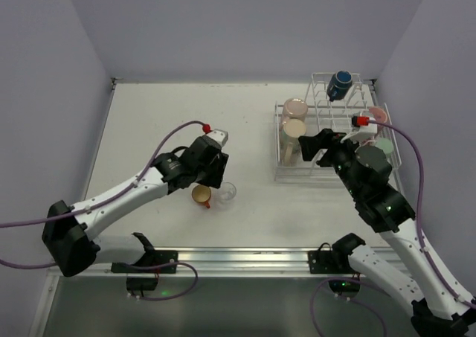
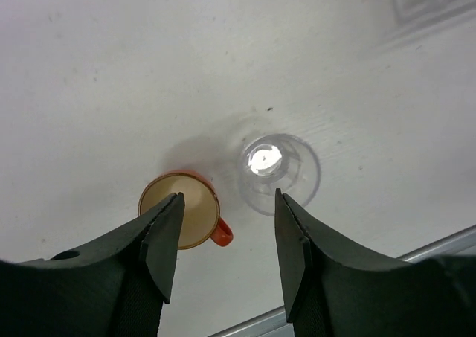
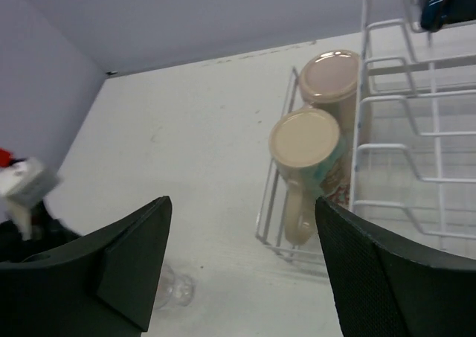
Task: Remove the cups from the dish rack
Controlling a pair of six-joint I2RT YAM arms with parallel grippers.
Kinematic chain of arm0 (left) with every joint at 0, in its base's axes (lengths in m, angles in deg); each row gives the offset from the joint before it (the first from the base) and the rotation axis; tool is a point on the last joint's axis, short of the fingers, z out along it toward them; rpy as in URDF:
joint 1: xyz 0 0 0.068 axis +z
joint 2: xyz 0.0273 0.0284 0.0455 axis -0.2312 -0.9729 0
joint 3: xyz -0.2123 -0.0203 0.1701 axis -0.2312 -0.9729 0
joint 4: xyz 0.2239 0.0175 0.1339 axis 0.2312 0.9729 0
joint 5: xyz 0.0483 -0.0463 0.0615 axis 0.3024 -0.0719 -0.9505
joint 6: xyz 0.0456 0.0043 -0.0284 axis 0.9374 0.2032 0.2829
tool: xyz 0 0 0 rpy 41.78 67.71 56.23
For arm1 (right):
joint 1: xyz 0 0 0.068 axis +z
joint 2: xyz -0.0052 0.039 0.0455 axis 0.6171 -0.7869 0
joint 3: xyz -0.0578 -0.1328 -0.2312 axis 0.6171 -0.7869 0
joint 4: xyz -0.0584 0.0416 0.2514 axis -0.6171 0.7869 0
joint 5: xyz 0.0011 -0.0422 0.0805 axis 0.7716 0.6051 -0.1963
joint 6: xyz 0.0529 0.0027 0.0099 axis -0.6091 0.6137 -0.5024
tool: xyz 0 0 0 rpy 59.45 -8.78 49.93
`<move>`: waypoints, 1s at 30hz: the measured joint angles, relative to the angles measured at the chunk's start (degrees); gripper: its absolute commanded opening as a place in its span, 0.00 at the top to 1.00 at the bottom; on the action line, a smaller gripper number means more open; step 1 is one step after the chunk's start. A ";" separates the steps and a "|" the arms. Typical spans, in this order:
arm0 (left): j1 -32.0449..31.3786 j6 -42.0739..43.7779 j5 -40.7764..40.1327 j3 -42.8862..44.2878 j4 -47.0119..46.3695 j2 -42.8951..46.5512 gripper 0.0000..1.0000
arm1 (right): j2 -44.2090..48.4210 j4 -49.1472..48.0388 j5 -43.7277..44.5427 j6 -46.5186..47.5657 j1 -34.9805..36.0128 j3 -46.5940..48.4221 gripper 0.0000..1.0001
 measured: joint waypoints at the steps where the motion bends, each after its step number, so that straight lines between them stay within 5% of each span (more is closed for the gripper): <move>1: 0.00 0.44 0.07 0.98 -0.35 1.66 0.40 | -1.57 0.37 1.90 0.90 -0.39 1.49 0.24; 8: 0.00 5.01 0.92 1.20 -10.40 21.11 0.27 | -14.21 1.44 8.48 5.33 -11.13 12.37 0.31; 13: 0.00 9.25 -0.66 -3.96 -16.81 32.61 0.23 | -26.18 1.75 11.26 7.43 -16.20 21.11 0.27; 19: 0.00 12.61 -2.21 -12.22 -19.19 35.45 0.21 | -39.67 2.75 12.52 9.03 -19.71 32.11 0.14; 30: 0.00 13.09 -0.15 -14.84 -21.53 35.89 0.20 | -54.77 4.17 14.51 12.24 -21.49 44.76 0.11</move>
